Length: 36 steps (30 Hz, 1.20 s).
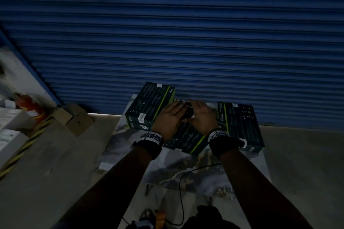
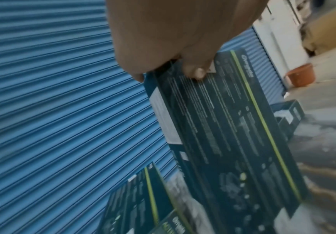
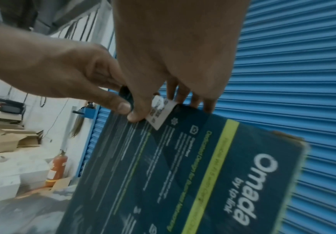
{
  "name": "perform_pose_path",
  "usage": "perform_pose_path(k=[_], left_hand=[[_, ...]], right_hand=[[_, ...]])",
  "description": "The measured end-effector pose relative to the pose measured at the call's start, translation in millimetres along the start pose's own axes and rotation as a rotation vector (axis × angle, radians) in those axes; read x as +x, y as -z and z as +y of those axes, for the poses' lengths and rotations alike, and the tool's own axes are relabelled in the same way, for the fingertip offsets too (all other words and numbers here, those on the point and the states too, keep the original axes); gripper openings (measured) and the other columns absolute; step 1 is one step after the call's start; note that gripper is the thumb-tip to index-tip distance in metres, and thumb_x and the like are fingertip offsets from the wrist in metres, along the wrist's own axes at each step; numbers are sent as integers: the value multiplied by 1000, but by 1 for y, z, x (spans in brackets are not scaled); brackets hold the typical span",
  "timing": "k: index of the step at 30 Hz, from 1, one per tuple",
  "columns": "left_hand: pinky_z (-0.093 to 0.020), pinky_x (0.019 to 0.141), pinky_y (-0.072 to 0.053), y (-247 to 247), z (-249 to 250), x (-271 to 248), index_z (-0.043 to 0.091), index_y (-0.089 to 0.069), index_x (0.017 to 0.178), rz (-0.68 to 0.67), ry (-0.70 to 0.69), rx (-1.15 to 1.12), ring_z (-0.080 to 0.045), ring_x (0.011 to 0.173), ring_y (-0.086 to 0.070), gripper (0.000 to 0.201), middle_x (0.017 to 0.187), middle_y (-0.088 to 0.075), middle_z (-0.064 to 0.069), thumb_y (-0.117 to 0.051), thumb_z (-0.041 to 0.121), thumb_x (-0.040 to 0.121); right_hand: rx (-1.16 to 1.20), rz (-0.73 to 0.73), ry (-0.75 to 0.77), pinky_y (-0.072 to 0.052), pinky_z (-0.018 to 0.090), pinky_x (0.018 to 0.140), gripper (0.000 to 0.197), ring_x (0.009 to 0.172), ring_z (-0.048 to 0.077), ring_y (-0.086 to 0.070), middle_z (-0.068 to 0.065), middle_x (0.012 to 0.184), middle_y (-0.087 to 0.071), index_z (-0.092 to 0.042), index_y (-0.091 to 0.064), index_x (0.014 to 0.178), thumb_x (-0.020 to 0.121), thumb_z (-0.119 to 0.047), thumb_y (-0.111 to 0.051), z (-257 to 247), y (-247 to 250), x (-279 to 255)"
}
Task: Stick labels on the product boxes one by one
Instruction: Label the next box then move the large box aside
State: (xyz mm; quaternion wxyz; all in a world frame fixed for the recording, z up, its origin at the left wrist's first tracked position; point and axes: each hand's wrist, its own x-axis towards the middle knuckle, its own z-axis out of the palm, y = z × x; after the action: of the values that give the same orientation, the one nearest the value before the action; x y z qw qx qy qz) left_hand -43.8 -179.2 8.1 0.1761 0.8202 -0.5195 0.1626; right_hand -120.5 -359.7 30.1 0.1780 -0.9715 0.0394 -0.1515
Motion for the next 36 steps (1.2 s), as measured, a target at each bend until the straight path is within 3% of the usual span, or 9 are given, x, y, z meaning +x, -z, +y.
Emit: perform_pose_path(k=[5,8,13,15,17,20,30,33,36], left_hand=[[-46,115,-43,4,-21,-5,3,-57,142,10,77,26,-35,138,-52,47,147,-55,-17,-54,18,97],[-44,119,-36,5,-37,-17,4,-52,147,-30,152,23,-35,142,-47,55,152,-50,-17,-68,11,95],[-38,121,-28,5,-44,-28,7,-48,150,-26,159,10,-32,144,-44,60,155,-48,-14,-68,6,93],[-44,118,-39,6,-41,-26,8,-48,148,-38,184,-8,-35,139,-47,58,152,-50,-15,-66,12,93],[-48,99,-52,11,-34,-18,13,-51,139,-33,220,-14,-37,121,-55,49,140,-54,-13,-61,32,95],[-45,83,-55,14,-28,-3,20,-53,132,-34,241,-36,-34,104,-60,50,128,-53,-7,-50,54,96],[-45,99,-53,7,-34,5,18,-62,137,-58,217,-263,-31,115,-58,53,134,-50,-8,-65,49,94],[-46,98,-53,10,-32,8,17,-68,129,-54,250,-317,-31,115,-60,45,132,-53,-9,-65,44,93],[-46,99,-52,13,-26,13,16,-69,126,-51,310,-351,-32,114,-60,43,129,-57,-10,-63,38,90]], right_hand=[[54,-33,40,-45,45,107,70,126,37,-54,18,138,-58,-6,-52,143,82,-23,-82,-4,-4,6],[-69,-27,-11,-41,47,110,75,129,37,-52,15,142,-56,-11,-52,144,80,-36,-83,9,-6,-1],[-205,-12,1,-35,46,110,71,131,30,-48,4,143,-52,-23,-47,146,85,-44,-74,14,-10,-6],[-221,-11,2,-34,47,110,68,132,30,-48,4,145,-51,-26,-46,147,86,-43,-73,11,-10,-6],[-230,12,9,-33,49,111,67,134,32,-46,5,147,-50,-28,-46,147,87,-44,-72,10,-13,-9],[-239,50,-4,-30,55,116,64,142,34,-41,8,152,-48,-33,-45,148,90,-50,-66,8,-19,-17],[14,-24,-145,-14,63,121,48,153,29,-23,-2,159,-41,-40,-54,136,90,-44,-67,-4,-14,-12],[99,-18,-172,-21,62,119,26,148,31,-35,-7,145,-56,-44,-59,118,92,-47,-61,-1,-17,-2],[106,33,-149,-39,60,109,12,117,34,-63,-12,106,-72,-47,-56,96,90,-53,-46,-2,-17,8]])
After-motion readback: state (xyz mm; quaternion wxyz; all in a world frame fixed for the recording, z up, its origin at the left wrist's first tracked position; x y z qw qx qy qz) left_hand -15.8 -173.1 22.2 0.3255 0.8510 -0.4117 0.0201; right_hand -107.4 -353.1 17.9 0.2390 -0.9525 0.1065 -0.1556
